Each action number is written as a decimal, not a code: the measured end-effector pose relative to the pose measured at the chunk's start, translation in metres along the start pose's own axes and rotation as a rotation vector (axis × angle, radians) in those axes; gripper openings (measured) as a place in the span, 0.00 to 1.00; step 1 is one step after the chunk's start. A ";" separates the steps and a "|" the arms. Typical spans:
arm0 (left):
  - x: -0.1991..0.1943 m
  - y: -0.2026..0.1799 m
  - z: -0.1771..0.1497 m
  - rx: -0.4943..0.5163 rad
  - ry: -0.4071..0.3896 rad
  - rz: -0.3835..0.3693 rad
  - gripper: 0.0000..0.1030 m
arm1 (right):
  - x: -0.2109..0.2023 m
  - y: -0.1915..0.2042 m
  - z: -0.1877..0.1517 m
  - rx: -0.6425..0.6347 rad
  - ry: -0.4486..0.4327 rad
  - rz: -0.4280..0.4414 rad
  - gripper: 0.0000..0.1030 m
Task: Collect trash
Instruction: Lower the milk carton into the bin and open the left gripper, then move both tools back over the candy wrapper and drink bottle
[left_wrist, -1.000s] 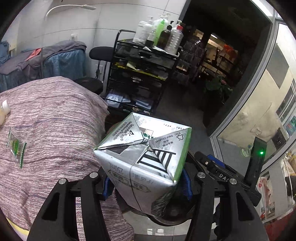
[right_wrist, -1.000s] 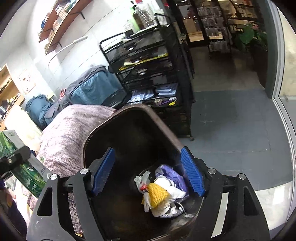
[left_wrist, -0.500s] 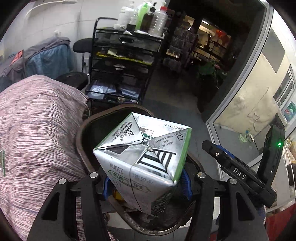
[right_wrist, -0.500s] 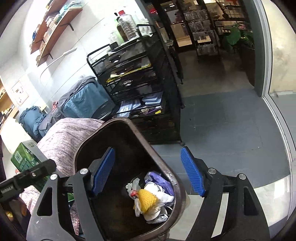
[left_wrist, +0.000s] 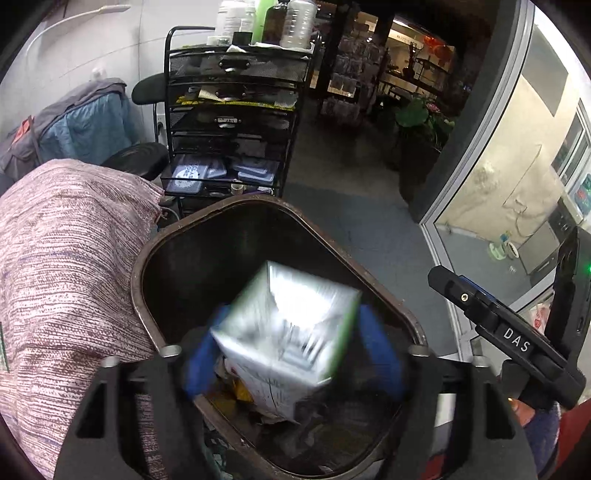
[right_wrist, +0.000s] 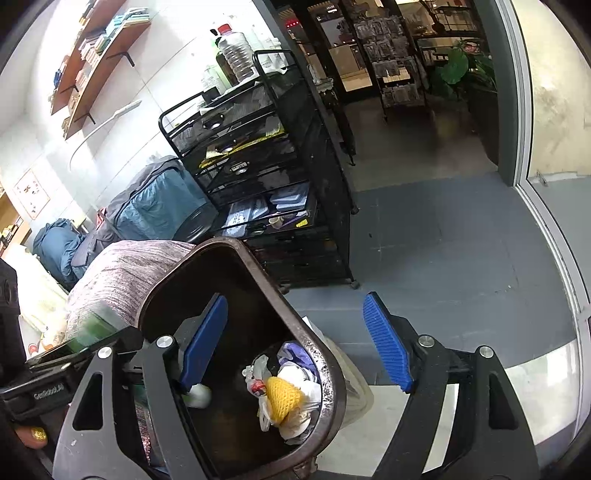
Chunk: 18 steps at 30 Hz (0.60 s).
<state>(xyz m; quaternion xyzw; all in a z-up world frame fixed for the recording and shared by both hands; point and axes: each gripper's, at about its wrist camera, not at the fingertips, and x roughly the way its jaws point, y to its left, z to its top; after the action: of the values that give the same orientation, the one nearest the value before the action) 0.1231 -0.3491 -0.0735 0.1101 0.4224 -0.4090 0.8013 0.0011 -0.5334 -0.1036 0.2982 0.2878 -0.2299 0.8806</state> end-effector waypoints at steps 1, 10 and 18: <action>0.000 0.000 0.000 0.004 -0.005 0.001 0.79 | 0.000 0.000 0.000 0.000 0.001 0.001 0.74; -0.018 0.002 -0.007 0.048 -0.055 0.045 0.88 | 0.000 0.005 0.000 -0.011 -0.002 0.010 0.74; -0.057 0.012 -0.016 0.041 -0.139 0.073 0.94 | 0.002 0.027 -0.002 -0.060 0.003 0.059 0.74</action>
<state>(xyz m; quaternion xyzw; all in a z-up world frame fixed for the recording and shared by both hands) 0.1047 -0.3011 -0.0414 0.1131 0.3531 -0.3948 0.8406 0.0173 -0.5133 -0.0955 0.2806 0.2869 -0.1946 0.8951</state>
